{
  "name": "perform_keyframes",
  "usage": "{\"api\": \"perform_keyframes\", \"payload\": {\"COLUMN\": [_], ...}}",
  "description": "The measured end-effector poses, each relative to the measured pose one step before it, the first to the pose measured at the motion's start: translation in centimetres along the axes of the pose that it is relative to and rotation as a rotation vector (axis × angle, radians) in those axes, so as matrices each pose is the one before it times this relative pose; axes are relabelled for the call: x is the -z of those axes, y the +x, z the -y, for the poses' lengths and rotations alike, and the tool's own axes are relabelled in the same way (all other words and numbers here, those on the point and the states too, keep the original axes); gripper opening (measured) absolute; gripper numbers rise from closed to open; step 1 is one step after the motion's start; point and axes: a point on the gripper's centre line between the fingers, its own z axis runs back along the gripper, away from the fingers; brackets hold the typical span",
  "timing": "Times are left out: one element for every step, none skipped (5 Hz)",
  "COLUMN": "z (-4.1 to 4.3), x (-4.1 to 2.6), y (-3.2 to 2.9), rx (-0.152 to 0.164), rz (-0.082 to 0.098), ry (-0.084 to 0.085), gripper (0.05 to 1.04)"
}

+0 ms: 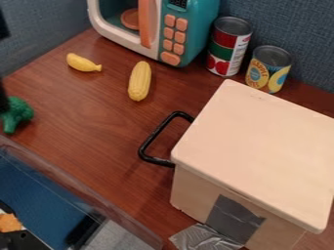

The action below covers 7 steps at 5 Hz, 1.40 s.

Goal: Open the drawer

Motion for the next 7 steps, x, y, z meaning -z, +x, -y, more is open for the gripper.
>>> {"api": "perform_keyframes", "payload": {"z": [0.566,0.802,1.208,1.121,0.892,1.013,1.233], "x": [1.120,0.919,1.703,1.474,1.626,1.367,1.276], "y": [2.425,2.518,2.596,3.229,1.547,0.935,0.230], "rx": [-0.0597,-0.0586,-0.0578,-0.0555,-0.0425,-0.0225,-0.0105], "rz": [0.0450,0.0472,0.0086,0.0637,0.0342,0.0055,0.0086], "ry": [0.0616,0.0316,-0.0251,0.0017,-0.0127,-0.0151,-0.0177], "gripper": [1.000,0.999,0.999,1.000,0.999,0.999,1.000]}}
